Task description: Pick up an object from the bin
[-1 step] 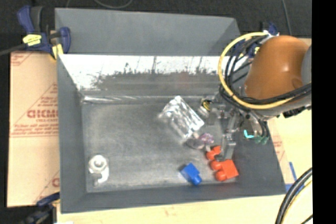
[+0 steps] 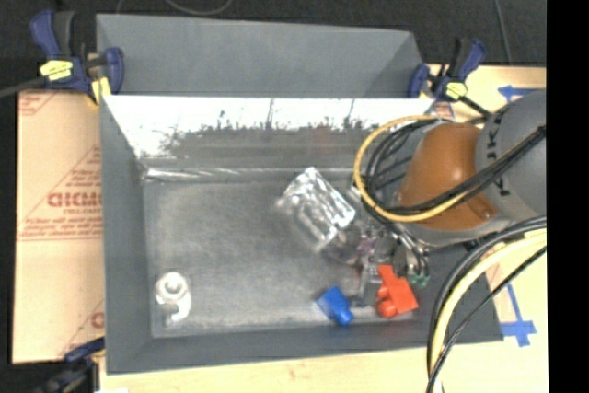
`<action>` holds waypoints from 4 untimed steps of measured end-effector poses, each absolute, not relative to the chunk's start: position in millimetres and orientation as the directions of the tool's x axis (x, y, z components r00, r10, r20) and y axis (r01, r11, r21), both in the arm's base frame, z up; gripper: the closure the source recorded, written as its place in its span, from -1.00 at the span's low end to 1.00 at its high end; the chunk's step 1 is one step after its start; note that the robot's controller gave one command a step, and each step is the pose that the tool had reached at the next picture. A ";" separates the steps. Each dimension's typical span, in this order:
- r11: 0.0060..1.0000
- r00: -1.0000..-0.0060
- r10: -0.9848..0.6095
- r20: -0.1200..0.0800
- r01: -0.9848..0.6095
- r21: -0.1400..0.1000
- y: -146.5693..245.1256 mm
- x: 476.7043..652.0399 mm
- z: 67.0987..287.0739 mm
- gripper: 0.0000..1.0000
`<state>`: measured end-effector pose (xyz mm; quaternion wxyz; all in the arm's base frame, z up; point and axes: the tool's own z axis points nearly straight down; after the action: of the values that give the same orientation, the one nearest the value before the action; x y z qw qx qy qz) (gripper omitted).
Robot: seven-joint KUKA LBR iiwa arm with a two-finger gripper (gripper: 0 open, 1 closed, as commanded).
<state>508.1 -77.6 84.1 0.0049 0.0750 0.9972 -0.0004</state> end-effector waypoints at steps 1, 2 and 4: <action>0.969 -0.969 0.248 -0.003 0.248 0.000 -77.3 532.6 100.8 -1.00; 0.923 -0.923 0.385 0.001 0.385 0.000 -92.3 485.2 102.0 -1.00; 0.979 -0.979 0.206 -0.012 0.206 -0.001 -116.0 473.2 71.8 -1.00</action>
Offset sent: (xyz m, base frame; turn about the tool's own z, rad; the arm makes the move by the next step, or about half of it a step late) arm 0.0233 0.0014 0.0159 0.1019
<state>473.2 -116.0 71.8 0.0059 0.1033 0.9946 -0.0009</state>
